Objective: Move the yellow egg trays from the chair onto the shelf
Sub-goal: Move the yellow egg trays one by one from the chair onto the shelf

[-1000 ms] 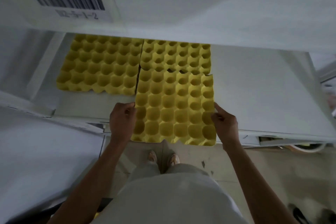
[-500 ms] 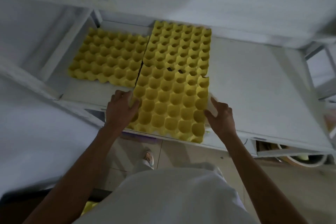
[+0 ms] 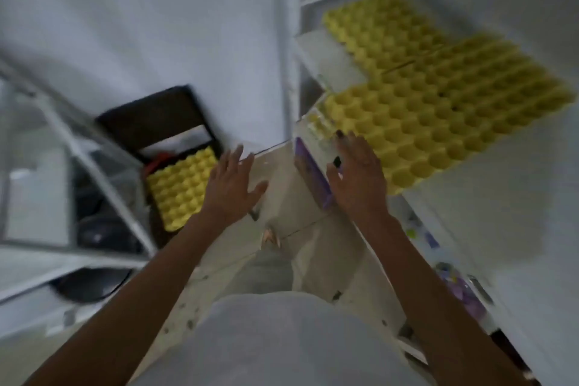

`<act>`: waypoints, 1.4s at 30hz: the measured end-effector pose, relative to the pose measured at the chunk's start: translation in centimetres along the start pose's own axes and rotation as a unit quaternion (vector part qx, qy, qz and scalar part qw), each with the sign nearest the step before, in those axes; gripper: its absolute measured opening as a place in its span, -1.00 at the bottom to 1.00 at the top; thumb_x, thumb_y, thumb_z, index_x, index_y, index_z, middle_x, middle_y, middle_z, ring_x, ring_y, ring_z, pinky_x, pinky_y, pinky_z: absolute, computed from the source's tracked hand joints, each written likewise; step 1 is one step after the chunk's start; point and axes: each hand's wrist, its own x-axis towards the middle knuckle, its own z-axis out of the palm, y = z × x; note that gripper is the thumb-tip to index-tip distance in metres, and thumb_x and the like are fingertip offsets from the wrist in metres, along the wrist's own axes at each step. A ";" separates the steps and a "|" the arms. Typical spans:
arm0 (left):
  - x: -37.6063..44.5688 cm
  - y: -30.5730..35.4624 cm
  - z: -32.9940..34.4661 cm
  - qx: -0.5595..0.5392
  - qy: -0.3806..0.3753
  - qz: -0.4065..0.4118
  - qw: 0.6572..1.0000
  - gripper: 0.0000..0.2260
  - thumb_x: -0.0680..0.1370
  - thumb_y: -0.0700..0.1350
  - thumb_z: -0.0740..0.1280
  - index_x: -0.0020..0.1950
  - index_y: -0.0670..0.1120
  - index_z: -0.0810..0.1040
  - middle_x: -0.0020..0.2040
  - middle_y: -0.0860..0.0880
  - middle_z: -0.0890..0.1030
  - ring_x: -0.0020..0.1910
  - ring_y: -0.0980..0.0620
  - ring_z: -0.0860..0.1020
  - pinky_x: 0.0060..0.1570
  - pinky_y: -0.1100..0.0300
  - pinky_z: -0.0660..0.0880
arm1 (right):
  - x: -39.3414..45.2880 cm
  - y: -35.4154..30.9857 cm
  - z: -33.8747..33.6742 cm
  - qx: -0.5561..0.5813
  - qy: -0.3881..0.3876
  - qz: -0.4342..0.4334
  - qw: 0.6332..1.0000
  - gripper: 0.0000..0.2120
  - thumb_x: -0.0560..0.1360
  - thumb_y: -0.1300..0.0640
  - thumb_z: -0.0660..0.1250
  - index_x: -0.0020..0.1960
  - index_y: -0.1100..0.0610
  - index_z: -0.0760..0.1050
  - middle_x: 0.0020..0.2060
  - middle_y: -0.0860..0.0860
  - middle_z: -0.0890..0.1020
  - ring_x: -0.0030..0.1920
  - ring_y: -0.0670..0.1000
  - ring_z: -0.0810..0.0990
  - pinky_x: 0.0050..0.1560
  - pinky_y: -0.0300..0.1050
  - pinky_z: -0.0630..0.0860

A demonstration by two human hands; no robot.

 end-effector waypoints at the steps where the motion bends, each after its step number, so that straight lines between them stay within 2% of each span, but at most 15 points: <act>1: -3.1 -1.7 0.5 0.001 -0.030 -0.040 0.999 -0.28 0.55 0.31 0.11 0.57 -0.11 0.40 0.62 -0.20 0.30 0.60 -0.31 0.26 0.49 -0.20 0.33 | -0.5 -1.8 1.1 -0.010 -0.024 -0.028 0.999 -0.42 0.64 -0.02 0.20 0.64 0.05 0.26 0.64 0.12 0.23 0.64 0.14 0.18 0.60 0.07 0.12; 4: -11.2 -6.0 2.3 0.005 -0.072 -0.138 0.988 -0.30 0.58 0.33 0.15 0.63 -0.03 0.29 0.69 -0.10 0.16 0.67 -0.23 0.12 0.53 -0.22 0.27 | -2.0 -6.7 4.3 -0.051 -0.092 -0.111 0.988 -0.40 0.61 -0.01 0.18 0.63 0.10 0.27 0.63 0.15 0.23 0.64 0.13 0.16 0.61 0.08 0.09; 6: -15.7 -7.8 2.9 -0.008 -0.076 -0.197 0.977 -0.27 0.56 0.38 0.08 0.63 -0.01 0.28 0.69 -0.08 0.17 0.67 -0.20 0.12 0.56 -0.19 0.23 | -3.4 -9.4 6.7 -0.055 -0.129 -0.157 0.978 -0.42 0.59 0.01 0.23 0.58 0.13 0.35 0.59 0.16 0.33 0.61 0.15 0.24 0.61 0.12 0.09; 8: -19.4 -8.9 3.4 -0.022 -0.077 -0.241 0.967 -0.24 0.55 0.40 0.03 0.64 -0.01 0.28 0.68 -0.08 0.19 0.67 -0.18 0.14 0.57 -0.14 0.21 | -5.0 -11.5 9.4 -0.059 -0.176 -0.190 0.964 -0.44 0.59 0.02 0.26 0.56 0.15 0.38 0.53 0.15 0.41 0.57 0.15 0.31 0.57 0.06 0.12; 11: -24.0 -9.7 4.4 -0.046 -0.110 -0.275 0.954 -0.29 0.61 0.36 0.09 0.67 0.01 0.18 0.70 -0.06 0.09 0.68 -0.16 0.07 0.58 -0.13 0.15 | -7.8 -13.4 12.5 -0.057 -0.267 -0.205 0.940 -0.44 0.61 0.02 0.24 0.58 0.17 0.33 0.53 0.14 0.41 0.56 0.13 0.30 0.51 0.03 0.24; 15: -26.9 -11.4 6.2 -0.054 -0.141 -0.267 0.952 -0.30 0.61 0.35 0.11 0.65 0.00 0.17 0.70 -0.06 0.11 0.68 -0.13 0.06 0.58 -0.11 0.15 | -10.9 -14.5 14.5 -0.071 -0.305 -0.192 0.930 -0.43 0.64 -0.01 0.21 0.60 0.17 0.29 0.56 0.14 0.37 0.58 0.13 0.27 0.52 0.02 0.25; 22: -27.1 -15.7 7.5 -0.092 -0.179 -0.224 0.954 -0.32 0.63 0.32 0.10 0.66 0.01 0.16 0.70 -0.05 0.08 0.69 -0.12 0.03 0.59 -0.15 0.13 | -13.3 -16.8 16.1 -0.090 -0.337 -0.136 0.927 -0.42 0.69 0.00 0.14 0.65 0.15 0.18 0.64 0.12 0.21 0.65 0.11 0.14 0.57 0.07 0.25; 30: -24.9 -21.7 8.4 -0.116 -0.215 -0.215 0.946 -0.31 0.63 0.29 0.13 0.67 -0.04 0.15 0.69 -0.10 0.11 0.67 -0.16 0.07 0.58 -0.18 0.17 | -12.4 -21.5 20.9 -0.091 -0.370 -0.075 0.921 -0.46 0.68 0.05 0.11 0.62 0.21 0.22 0.60 0.15 0.28 0.59 0.15 0.24 0.51 0.11 0.32; 36: -18.3 -25.5 9.6 -0.119 -0.221 -0.209 0.945 -0.31 0.63 0.28 0.13 0.67 -0.06 0.15 0.69 -0.10 0.11 0.67 -0.13 0.08 0.57 -0.16 0.20 | -5.8 -23.8 24.9 -0.100 -0.375 -0.093 0.917 -0.51 0.65 0.07 0.15 0.54 0.20 0.33 0.45 0.14 0.43 0.44 0.16 0.40 0.36 0.09 0.44; 39: -13.9 -27.8 10.9 -0.119 -0.219 -0.219 0.943 -0.35 0.64 0.25 0.16 0.63 -0.07 0.22 0.67 -0.12 0.18 0.64 -0.15 0.15 0.53 -0.14 0.24 | -0.6 -24.2 28.1 -0.100 -0.397 -0.097 0.907 -0.50 0.66 0.06 0.15 0.56 0.19 0.29 0.49 0.16 0.40 0.48 0.18 0.37 0.40 0.10 0.42; 42: -9.3 -30.0 11.7 -0.135 -0.248 -0.269 0.921 -0.35 0.64 0.24 0.16 0.66 -0.05 0.18 0.68 -0.09 0.16 0.65 -0.13 0.14 0.54 -0.12 0.23 | 5.2 -24.4 31.1 -0.082 -0.428 -0.080 0.896 -0.50 0.66 0.01 0.15 0.54 0.21 0.33 0.48 0.17 0.39 0.48 0.21 0.37 0.44 0.12 0.39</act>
